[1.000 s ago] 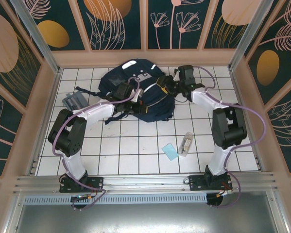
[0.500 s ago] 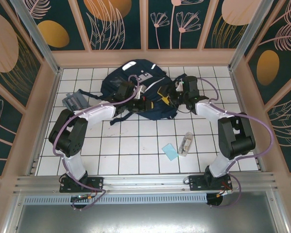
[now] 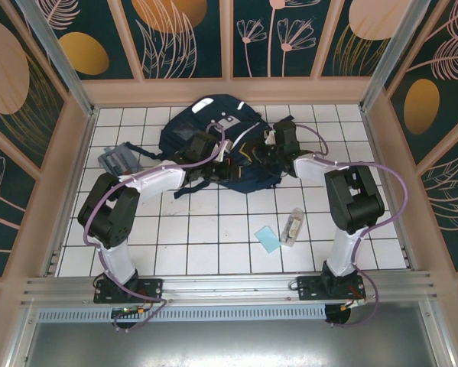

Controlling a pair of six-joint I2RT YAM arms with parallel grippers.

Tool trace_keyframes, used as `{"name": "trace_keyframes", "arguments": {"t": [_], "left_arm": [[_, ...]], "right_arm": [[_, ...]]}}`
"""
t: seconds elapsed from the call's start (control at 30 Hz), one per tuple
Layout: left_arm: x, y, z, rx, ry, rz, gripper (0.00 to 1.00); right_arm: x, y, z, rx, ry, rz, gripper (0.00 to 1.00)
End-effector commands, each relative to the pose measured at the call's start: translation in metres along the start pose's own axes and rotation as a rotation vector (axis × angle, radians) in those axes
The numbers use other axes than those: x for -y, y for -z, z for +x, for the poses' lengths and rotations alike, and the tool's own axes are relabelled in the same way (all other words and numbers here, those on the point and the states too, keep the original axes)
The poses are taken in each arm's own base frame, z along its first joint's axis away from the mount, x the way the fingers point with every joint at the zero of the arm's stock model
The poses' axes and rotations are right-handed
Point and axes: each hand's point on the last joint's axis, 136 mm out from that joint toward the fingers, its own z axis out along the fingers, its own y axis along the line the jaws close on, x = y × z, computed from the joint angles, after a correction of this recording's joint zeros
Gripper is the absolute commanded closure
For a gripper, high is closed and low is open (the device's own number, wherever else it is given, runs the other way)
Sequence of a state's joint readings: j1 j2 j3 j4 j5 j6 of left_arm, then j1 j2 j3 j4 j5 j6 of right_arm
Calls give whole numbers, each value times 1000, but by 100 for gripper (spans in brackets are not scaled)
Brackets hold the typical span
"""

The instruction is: Pack the student bag

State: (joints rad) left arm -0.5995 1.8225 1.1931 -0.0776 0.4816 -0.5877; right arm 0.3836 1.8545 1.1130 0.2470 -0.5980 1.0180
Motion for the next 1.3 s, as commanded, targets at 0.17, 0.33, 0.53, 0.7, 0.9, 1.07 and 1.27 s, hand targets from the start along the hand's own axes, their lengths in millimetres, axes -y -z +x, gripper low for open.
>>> {"name": "trace_keyframes", "arguments": {"t": [0.17,0.33,0.53,0.7,0.9,1.07,1.27], "left_arm": [[-26,-2,5,-49,-30,-101,100],[-62,12,1,-25,-62,-242,100],[-132,33,25,-70,9,-393,100],[-169,59,13,-19,47,-540,100],[-178,85,-10,79,109,-624,100],[-163,99,-22,156,140,-597,6],[-163,173,-38,383,120,-796,1]], "right_arm": [[-20,1,-5,36,88,-32,100],[-20,6,-7,42,131,5,100],[-15,24,-17,79,142,27,100],[-11,35,-25,100,150,51,100],[-15,41,-28,116,165,53,100],[-32,36,-16,50,198,19,62],[-27,47,5,-40,286,79,12]]}}
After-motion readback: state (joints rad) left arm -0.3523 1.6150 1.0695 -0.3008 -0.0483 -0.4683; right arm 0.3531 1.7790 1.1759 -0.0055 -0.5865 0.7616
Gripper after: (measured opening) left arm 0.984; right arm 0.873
